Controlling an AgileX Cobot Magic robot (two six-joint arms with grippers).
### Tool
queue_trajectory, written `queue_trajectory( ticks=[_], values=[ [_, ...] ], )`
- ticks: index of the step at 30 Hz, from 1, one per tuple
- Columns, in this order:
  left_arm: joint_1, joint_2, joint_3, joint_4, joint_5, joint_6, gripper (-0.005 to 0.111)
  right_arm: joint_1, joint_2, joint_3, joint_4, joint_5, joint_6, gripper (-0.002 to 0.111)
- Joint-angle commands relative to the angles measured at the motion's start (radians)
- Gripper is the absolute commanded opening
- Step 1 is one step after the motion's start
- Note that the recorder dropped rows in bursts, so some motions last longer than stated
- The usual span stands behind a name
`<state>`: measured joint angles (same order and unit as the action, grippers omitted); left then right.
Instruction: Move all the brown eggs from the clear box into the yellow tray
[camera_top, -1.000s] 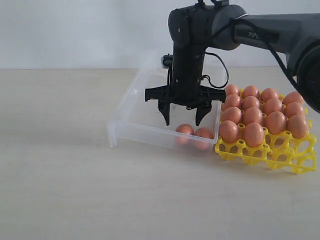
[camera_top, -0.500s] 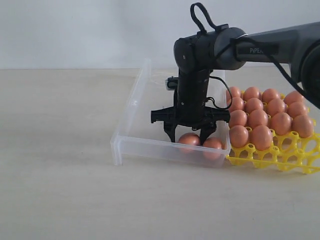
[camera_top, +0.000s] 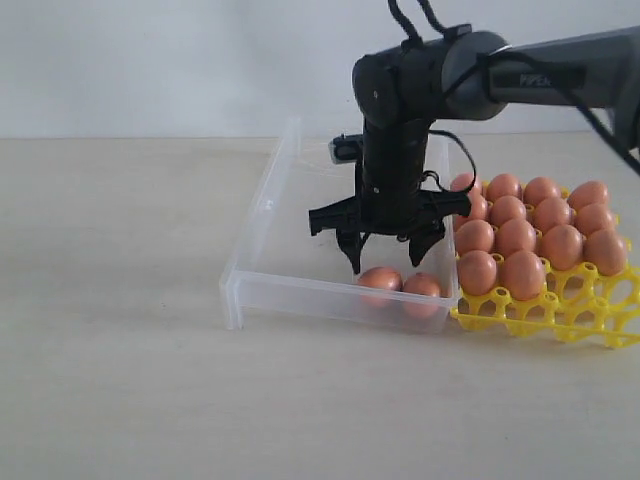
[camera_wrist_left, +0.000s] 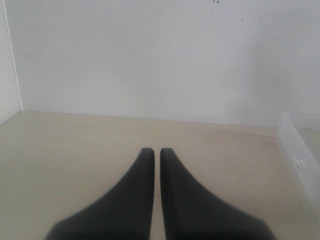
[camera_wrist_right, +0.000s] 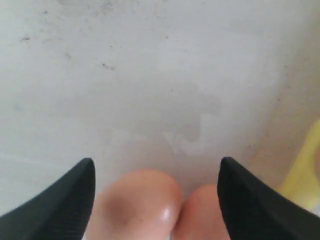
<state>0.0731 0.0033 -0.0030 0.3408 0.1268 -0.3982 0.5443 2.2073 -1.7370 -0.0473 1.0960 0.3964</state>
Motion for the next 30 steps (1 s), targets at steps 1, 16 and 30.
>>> queue_trajectory(
  ticks=[1,16,30],
  values=[
    [-0.004,-0.003,0.003,-0.002,0.002,-0.001,0.004,-0.007,-0.114,0.001,0.016,0.069,0.006,0.062],
    [-0.004,-0.003,0.003,-0.002,0.002,-0.001,0.004,-0.007,-0.017,0.004,0.193,0.125,0.048,0.062],
    [-0.004,-0.003,0.003,-0.002,0.002,-0.001,0.004,-0.003,0.035,0.004,0.17,0.105,0.068,0.041]
  ],
)
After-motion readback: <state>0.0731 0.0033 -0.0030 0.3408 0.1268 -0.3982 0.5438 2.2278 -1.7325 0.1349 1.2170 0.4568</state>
